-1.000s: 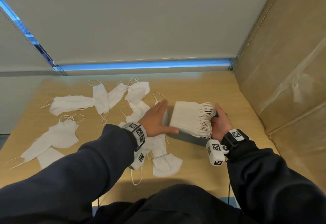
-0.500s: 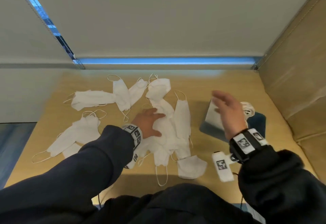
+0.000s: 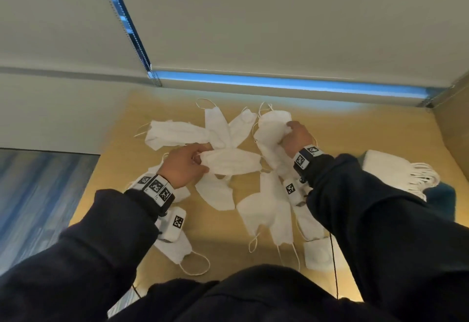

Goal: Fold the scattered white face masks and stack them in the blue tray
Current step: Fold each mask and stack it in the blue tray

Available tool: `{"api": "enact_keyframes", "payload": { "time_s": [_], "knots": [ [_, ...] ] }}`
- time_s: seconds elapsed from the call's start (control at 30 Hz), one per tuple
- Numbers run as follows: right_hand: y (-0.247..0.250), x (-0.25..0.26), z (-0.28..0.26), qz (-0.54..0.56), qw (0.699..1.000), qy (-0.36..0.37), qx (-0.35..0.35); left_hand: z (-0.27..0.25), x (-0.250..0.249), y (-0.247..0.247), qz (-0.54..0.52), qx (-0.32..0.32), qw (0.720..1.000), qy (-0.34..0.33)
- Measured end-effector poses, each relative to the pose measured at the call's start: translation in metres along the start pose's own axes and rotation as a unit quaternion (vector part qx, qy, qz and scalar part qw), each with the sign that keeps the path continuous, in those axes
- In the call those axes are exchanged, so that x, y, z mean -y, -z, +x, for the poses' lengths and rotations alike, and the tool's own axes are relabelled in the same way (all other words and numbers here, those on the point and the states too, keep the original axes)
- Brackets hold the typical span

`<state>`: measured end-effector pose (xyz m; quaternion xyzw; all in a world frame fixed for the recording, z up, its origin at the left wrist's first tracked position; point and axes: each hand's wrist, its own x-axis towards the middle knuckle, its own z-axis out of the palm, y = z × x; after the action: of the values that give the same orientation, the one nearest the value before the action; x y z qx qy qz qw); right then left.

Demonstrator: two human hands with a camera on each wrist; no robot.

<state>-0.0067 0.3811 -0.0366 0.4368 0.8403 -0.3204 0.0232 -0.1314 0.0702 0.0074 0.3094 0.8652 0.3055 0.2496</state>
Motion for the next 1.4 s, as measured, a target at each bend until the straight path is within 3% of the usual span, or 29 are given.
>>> {"api": "enact_keyframes", "payload": {
  "time_s": [0.1, 0.23, 0.33, 0.4, 0.47, 0.53, 0.6, 0.67, 0.77, 0.83, 1.0, 1.07, 1.17, 1.3, 1.4],
  "knots": [
    [0.003, 0.009, 0.025, -0.137, 0.989, 0.026, 0.054, -0.008, 0.028, 0.013, 0.002, -0.019, 0.999, 0.042],
    [0.0, 0.019, 0.04, -0.212, 0.974, 0.047, 0.07, -0.018, 0.051, 0.024, 0.065, -0.085, 0.993, 0.052],
    [-0.002, 0.023, 0.039, -0.254, 0.967, 0.014, 0.031, -0.026, 0.061, 0.025, 0.155, -0.111, 0.981, 0.036],
    [-0.003, 0.024, 0.04, -0.253, 0.967, 0.017, 0.038, -0.03, 0.06, 0.019, 0.205, -0.135, 0.969, -0.016],
    [-0.004, 0.028, 0.038, -0.2, 0.977, 0.012, 0.067, -0.032, 0.05, 0.007, 0.182, -0.093, 0.972, -0.113],
    [-0.006, 0.03, 0.032, -0.138, 0.987, -0.013, 0.077, -0.032, 0.039, -0.011, 0.142, 0.05, 0.971, -0.186],
    [-0.007, 0.032, 0.023, -0.131, 0.986, -0.036, 0.098, -0.027, 0.035, -0.03, 0.189, 0.157, 0.945, -0.215],
    [-0.002, 0.035, 0.01, -0.129, 0.986, -0.037, 0.102, -0.019, 0.036, -0.038, 0.215, 0.2, 0.936, -0.196],
    [0.022, 0.039, -0.018, -0.037, 0.997, -0.034, 0.055, -0.012, 0.041, -0.032, 0.21, 0.215, 0.938, -0.17],
    [0.047, 0.04, -0.044, 0.089, 0.995, -0.047, 0.025, -0.011, 0.042, -0.018, 0.169, 0.206, 0.949, -0.166],
    [0.093, 0.029, -0.11, 0.324, 0.944, -0.063, -0.015, -0.013, 0.016, 0.006, 0.1, 0.111, 0.974, -0.172],
    [0.1, 0.02, -0.13, 0.381, 0.922, -0.06, -0.038, -0.018, -0.01, 0.0, 0.074, 0.113, 0.973, -0.187],
    [0.105, -0.004, -0.162, 0.409, 0.907, -0.062, -0.08, -0.026, -0.053, -0.032, 0.077, 0.172, 0.953, -0.237],
    [0.101, -0.051, -0.194, 0.428, 0.889, -0.11, -0.122, -0.028, -0.097, -0.099, 0.131, 0.254, 0.903, -0.323],
    [0.096, -0.081, -0.215, 0.45, 0.871, -0.132, -0.145, -0.013, -0.117, -0.15, 0.226, 0.238, 0.876, -0.353]
  ]
}}
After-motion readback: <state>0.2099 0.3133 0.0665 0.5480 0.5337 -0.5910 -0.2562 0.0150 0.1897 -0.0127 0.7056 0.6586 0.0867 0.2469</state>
